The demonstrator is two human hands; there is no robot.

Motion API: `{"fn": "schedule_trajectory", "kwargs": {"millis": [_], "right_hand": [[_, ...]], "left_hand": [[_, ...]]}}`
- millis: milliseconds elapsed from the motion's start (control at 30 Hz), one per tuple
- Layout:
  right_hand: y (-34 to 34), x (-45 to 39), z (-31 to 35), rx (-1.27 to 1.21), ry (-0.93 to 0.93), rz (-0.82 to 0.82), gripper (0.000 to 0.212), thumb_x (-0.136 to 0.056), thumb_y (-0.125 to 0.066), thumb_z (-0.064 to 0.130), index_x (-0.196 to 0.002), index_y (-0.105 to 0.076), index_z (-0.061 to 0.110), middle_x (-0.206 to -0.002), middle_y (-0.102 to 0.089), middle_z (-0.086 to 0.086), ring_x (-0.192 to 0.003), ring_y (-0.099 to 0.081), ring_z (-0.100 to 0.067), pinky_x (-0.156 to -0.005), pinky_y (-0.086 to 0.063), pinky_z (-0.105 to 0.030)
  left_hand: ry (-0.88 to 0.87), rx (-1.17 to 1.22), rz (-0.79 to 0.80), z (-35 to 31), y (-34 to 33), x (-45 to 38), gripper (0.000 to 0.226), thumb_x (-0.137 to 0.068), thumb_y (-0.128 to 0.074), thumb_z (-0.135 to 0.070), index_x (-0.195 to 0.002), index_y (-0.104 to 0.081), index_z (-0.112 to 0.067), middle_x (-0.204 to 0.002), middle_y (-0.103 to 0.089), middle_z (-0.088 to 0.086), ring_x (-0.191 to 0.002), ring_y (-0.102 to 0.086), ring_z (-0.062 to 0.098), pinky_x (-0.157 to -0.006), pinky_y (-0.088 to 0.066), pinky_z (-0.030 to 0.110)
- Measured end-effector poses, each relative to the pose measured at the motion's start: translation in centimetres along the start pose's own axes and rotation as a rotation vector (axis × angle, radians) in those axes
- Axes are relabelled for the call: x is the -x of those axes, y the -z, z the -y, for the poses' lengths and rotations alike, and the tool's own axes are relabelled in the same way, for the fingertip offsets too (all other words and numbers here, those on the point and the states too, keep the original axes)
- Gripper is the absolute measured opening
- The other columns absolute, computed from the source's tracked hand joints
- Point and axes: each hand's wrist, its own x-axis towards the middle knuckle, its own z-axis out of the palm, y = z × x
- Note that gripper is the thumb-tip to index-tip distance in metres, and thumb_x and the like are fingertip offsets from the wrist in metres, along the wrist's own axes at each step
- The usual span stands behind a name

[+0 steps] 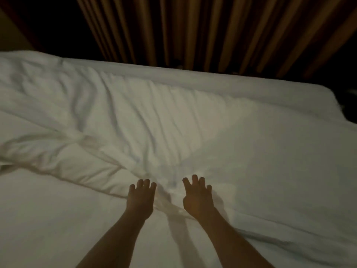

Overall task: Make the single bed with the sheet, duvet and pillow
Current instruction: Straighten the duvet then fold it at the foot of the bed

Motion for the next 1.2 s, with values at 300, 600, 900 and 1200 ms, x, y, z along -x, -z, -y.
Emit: {"fn": "schedule_trajectory", "kwargs": {"millis": [300, 600, 900, 1200], "right_hand": [[-3.3, -0.1, 17.8, 0.041, 0.033, -0.020, 0.075, -0.029, -0.082, 0.019, -0.099, -0.056, 0.013, -0.088, -0.064, -0.013, -0.073, -0.063, -0.031, -0.053, -0.052, -0.040], [0.4, -1.3, 38.3, -0.056, 0.073, -0.040, 0.062, -0.051, -0.082, 0.025, -0.109, -0.064, 0.013, -0.107, -0.059, -0.011, -0.092, -0.061, -0.029, -0.068, -0.051, -0.045], [3.2, -4.9, 42.4, 0.011, 0.082, -0.064, 0.056, -0.067, -0.074, 0.021, -0.120, -0.058, 0.011, -0.118, -0.056, -0.013, -0.104, -0.056, -0.031, -0.082, -0.047, -0.046], [1.4, -13.7, 48.1, 0.042, -0.110, -0.126, 0.063, -0.037, -0.088, 0.022, -0.096, -0.070, 0.011, -0.095, -0.067, -0.012, -0.079, -0.066, -0.028, -0.061, -0.055, -0.041]], "left_hand": [[0.060, -0.058, 0.047, 17.3, -0.8, 5.8, 0.069, -0.057, -0.084, -0.026, -0.118, -0.056, -0.013, -0.111, -0.056, 0.009, -0.103, -0.056, 0.028, -0.082, -0.045, 0.043], [0.207, -0.200, 0.091, 36.0, 3.0, 11.6, 0.058, -0.085, -0.058, -0.012, -0.137, -0.031, -0.015, -0.136, -0.038, 0.006, -0.127, -0.037, 0.025, -0.104, -0.031, 0.040], [0.255, -0.172, -0.017, 41.7, 4.9, 12.4, 0.061, -0.075, -0.070, -0.017, -0.129, -0.043, -0.019, -0.122, -0.050, 0.004, -0.114, -0.048, 0.025, -0.093, -0.040, 0.038], [0.061, -0.216, -0.170, 52.0, 6.1, 0.9, 0.062, -0.078, -0.068, -0.019, -0.133, -0.042, -0.017, -0.127, -0.047, 0.006, -0.118, -0.048, 0.025, -0.093, -0.041, 0.040]]}}
